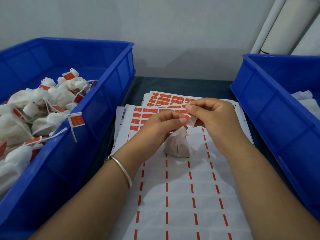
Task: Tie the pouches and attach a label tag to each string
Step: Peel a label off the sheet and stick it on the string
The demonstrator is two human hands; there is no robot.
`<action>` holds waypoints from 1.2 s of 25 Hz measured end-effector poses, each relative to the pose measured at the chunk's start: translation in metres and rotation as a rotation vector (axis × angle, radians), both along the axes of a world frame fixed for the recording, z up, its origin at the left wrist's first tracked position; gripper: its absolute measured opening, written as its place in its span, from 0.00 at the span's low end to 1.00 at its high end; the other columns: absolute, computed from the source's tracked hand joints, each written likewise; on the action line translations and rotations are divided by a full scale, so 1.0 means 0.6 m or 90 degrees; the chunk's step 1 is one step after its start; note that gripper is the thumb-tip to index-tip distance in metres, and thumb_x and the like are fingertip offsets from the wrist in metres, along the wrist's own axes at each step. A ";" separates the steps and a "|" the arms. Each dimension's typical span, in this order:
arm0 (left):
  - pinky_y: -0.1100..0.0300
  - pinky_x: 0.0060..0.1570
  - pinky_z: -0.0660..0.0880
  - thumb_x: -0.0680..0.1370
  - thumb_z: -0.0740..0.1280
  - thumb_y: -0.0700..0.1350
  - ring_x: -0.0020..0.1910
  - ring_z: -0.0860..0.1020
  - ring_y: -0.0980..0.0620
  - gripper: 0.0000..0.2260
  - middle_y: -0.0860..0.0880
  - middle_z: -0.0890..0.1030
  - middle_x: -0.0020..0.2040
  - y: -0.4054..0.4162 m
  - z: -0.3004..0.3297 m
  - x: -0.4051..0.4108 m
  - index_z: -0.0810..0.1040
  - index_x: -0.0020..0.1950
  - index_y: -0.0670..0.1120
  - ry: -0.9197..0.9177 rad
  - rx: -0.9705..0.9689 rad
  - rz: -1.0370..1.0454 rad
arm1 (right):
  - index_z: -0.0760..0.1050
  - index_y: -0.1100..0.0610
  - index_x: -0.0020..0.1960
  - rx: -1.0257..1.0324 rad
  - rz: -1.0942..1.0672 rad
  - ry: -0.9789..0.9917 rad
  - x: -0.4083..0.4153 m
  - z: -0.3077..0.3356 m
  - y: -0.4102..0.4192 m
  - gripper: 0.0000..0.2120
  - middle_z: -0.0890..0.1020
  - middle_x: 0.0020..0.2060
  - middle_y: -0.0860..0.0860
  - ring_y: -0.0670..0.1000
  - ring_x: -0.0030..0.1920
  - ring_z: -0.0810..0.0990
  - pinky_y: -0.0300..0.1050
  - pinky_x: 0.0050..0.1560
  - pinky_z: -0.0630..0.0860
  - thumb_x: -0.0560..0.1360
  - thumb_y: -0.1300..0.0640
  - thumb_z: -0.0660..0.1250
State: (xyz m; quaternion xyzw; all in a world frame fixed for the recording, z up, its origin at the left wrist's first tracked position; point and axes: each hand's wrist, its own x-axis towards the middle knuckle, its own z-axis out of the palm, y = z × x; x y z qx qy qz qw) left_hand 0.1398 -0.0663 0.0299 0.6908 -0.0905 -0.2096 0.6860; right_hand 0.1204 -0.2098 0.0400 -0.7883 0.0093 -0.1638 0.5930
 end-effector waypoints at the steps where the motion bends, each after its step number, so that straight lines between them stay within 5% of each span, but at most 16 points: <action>1: 0.55 0.55 0.74 0.74 0.68 0.44 0.45 0.79 0.51 0.08 0.55 0.82 0.37 -0.001 0.000 0.000 0.82 0.37 0.53 -0.009 0.012 0.002 | 0.77 0.42 0.39 0.004 0.004 0.003 0.000 0.001 0.000 0.08 0.81 0.41 0.40 0.47 0.43 0.82 0.36 0.40 0.80 0.74 0.54 0.69; 8: 0.61 0.45 0.72 0.70 0.72 0.44 0.35 0.80 0.59 0.06 0.54 0.83 0.36 -0.004 -0.007 0.004 0.80 0.35 0.52 -0.040 0.026 0.031 | 0.77 0.43 0.38 0.027 0.027 0.019 -0.003 0.004 0.006 0.08 0.81 0.38 0.40 0.41 0.39 0.82 0.32 0.34 0.78 0.74 0.55 0.69; 14: 0.64 0.41 0.70 0.71 0.72 0.41 0.35 0.80 0.59 0.08 0.54 0.83 0.35 -0.005 -0.010 0.005 0.80 0.34 0.51 -0.046 0.027 0.030 | 0.78 0.44 0.40 0.034 0.030 0.028 -0.005 0.004 0.009 0.07 0.82 0.41 0.42 0.46 0.40 0.83 0.36 0.38 0.80 0.74 0.55 0.69; 23: 0.53 0.59 0.71 0.79 0.60 0.48 0.46 0.78 0.50 0.11 0.50 0.80 0.40 -0.011 0.006 -0.003 0.78 0.42 0.48 0.107 -0.035 0.117 | 0.78 0.45 0.41 0.029 0.020 0.042 -0.002 0.002 0.008 0.06 0.82 0.40 0.42 0.41 0.40 0.82 0.32 0.39 0.79 0.74 0.55 0.69; 30: 0.52 0.58 0.71 0.73 0.66 0.51 0.45 0.77 0.52 0.08 0.57 0.82 0.34 -0.003 -0.008 0.000 0.82 0.37 0.52 -0.018 0.013 0.065 | 0.77 0.43 0.41 0.033 0.007 0.048 -0.002 0.000 0.007 0.06 0.81 0.45 0.43 0.47 0.45 0.83 0.35 0.43 0.80 0.74 0.53 0.68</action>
